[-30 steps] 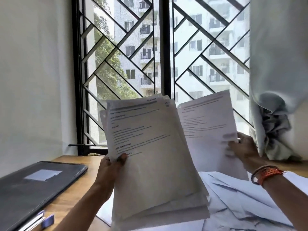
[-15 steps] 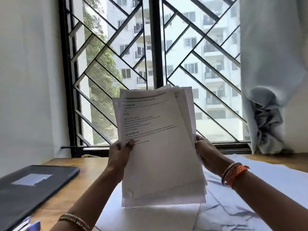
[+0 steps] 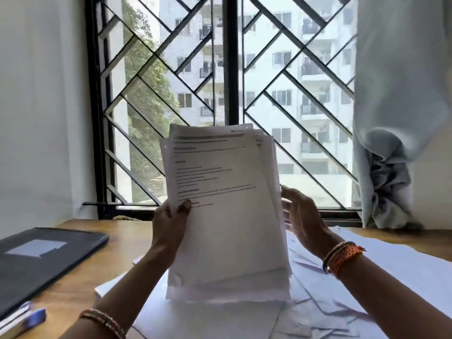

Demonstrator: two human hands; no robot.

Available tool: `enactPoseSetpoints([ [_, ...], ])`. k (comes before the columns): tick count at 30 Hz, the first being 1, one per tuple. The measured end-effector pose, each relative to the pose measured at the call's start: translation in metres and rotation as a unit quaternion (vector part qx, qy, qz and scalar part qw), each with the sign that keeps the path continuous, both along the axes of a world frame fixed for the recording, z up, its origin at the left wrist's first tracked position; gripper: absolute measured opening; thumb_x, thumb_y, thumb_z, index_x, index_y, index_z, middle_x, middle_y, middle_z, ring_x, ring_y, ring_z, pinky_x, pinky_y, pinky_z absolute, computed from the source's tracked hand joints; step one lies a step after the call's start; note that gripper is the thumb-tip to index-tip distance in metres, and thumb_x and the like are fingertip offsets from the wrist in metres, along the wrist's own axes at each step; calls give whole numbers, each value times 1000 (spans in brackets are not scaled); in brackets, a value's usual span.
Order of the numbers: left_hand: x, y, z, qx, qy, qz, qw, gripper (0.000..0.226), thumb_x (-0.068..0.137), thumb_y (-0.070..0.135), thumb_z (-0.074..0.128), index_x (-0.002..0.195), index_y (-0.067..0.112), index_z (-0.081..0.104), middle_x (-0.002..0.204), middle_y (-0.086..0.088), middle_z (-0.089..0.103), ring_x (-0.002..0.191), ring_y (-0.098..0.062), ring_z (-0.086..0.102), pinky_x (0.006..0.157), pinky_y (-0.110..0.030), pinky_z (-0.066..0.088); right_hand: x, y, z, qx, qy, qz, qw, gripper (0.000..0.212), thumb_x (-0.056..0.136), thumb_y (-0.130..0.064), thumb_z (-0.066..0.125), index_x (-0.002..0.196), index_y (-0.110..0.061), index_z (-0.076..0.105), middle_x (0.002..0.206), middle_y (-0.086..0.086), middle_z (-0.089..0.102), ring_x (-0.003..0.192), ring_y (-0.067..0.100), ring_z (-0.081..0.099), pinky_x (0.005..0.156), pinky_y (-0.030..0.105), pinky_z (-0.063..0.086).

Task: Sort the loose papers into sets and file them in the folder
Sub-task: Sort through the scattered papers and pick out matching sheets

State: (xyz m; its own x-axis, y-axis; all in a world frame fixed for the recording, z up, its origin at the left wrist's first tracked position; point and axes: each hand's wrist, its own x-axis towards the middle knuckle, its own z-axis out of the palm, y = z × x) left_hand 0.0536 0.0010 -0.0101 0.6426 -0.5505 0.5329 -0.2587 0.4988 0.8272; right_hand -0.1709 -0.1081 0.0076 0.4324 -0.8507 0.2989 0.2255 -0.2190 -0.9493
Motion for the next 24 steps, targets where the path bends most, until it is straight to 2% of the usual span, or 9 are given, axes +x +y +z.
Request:
enactPoseSetpoints([
  [1, -2, 2, 0, -6, 2, 8, 1000, 7, 79, 25, 68, 83, 20, 66, 80, -1, 68, 76, -23, 62, 75, -43, 54, 4, 4, 1, -19, -3, 3, 1000, 32, 87, -39, 54, 106, -18, 69, 104, 6, 73, 101, 28, 64, 91, 43, 46],
  [3, -4, 4, -6, -39, 34, 26, 998, 6, 88, 12, 65, 92, 16, 66, 81, 0, 68, 72, -19, 62, 69, -34, 54, 13, 12, 3, -73, 7, 3, 997, 18, 85, -15, 62, 102, -13, 69, 97, 8, 74, 92, 28, 67, 77, 37, 54],
  [6, -5, 6, -6, -51, 82, -15, 995, 11, 90, 4, 60, 89, 14, 66, 71, 7, 69, 57, -4, 63, 53, -18, 52, 17, 19, 1, -127, 3, -34, 991, 24, 83, 8, 60, 90, -14, 68, 81, 2, 73, 72, 18, 67, 58, 24, 55],
  [9, 4, 9, -3, 6, 103, -109, 989, 8, 85, 12, 66, 92, 15, 67, 82, 0, 72, 63, -8, 68, 59, -21, 57, 18, 15, 2, -147, -6, -66, 987, 27, 85, 10, 58, 85, -16, 65, 79, 0, 70, 67, 13, 65, 60, 23, 55],
  [12, 5, 2, 1, 56, 67, -205, 975, 37, 68, 27, 80, 100, 14, 68, 89, -1, 75, 75, -14, 71, 63, -27, 59, 13, 3, -1, -154, -28, -89, 984, 30, 86, 10, 53, 85, -18, 64, 80, 0, 68, 68, 12, 64, 63, 26, 55],
  [15, 3, -12, 5, 86, 17, -230, 969, 70, 41, 42, 88, 104, 17, 69, 98, -1, 74, 87, -18, 71, 69, -29, 59, 12, -7, -4, -143, -50, -97, 984, 31, 89, 9, 50, 86, -18, 63, 80, -3, 68, 66, 7, 65, 59, 21, 54],
  [17, 0, -22, 9, 77, 0, -219, 973, 57, 52, 36, 81, 105, 18, 69, 102, -3, 73, 93, -20, 70, 77, -30, 58, 11, -12, -5, -135, -62, -95, 984, 30, 91, 8, 49, 86, -18, 64, 80, -2, 68, 68, 10, 64, 59, 20, 54],
  [20, -1, -31, 11, 51, 9, -194, 980, 37, 64, 29, 71, 100, 18, 71, 96, -3, 75, 91, -21, 70, 76, -29, 58, 9, -17, -7, -107, -60, -77, 989, 23, 91, 3, 54, 90, -17, 66, 85, -1, 70, 74, 15, 65, 62, 21, 54],
  [24, -1, -32, 8, 64, 8, -211, 975, 42, 59, 34, 77, 98, 20, 71, 96, -2, 75, 89, -21, 71, 76, -32, 58, 11, -16, -13, -92, -45, -59, 993, 19, 84, 5, 63, 90, -12, 68, 90, 8, 72, 77, 21, 67, 71, 32, 57],
])
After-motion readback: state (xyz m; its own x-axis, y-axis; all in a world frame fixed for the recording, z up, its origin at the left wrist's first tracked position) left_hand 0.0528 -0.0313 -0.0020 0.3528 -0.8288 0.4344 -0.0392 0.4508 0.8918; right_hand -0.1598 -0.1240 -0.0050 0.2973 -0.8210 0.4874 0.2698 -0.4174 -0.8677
